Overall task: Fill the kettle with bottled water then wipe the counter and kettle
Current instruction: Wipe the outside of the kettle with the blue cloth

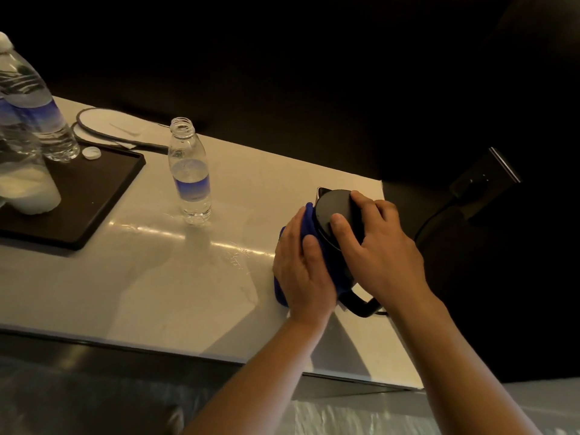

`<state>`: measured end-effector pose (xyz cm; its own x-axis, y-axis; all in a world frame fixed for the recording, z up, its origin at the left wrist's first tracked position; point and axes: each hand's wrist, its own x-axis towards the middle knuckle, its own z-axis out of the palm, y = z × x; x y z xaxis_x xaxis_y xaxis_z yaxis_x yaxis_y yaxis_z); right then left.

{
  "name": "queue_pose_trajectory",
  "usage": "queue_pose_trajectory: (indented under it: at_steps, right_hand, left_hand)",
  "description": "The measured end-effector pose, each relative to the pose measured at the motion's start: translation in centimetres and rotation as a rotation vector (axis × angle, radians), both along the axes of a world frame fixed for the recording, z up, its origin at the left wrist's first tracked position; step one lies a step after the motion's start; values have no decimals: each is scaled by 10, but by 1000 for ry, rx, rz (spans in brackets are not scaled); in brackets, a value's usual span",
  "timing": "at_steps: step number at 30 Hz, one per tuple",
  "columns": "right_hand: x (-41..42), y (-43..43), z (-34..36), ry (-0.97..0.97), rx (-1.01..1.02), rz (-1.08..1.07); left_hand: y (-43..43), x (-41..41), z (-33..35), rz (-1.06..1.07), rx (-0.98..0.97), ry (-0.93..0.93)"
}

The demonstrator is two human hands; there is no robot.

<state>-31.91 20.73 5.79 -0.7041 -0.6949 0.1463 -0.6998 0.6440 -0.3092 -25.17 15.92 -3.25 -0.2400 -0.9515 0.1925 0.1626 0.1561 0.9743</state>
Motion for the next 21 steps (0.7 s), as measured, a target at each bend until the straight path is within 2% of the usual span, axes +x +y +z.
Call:
queue_pose_trajectory:
  at_steps: [6,10,13,16,21]
  right_hand:
    - [1,0,-2,26,0,-6]
    - [4,0,-3,49,4,-2]
    - [4,0,-1,33,8,-15]
    - [4,0,0,15,16,-12]
    - [2,0,-4,34,20,-8]
  left_hand:
    - [-50,8,-9,-407,177,89]
    - [-65,10,-18,-541,271,82]
    - [-59,11,-13,-483,255,66]
    - [-30,11,3,-324,168,70]
    - [-9,4,41,-101,-53,-106]
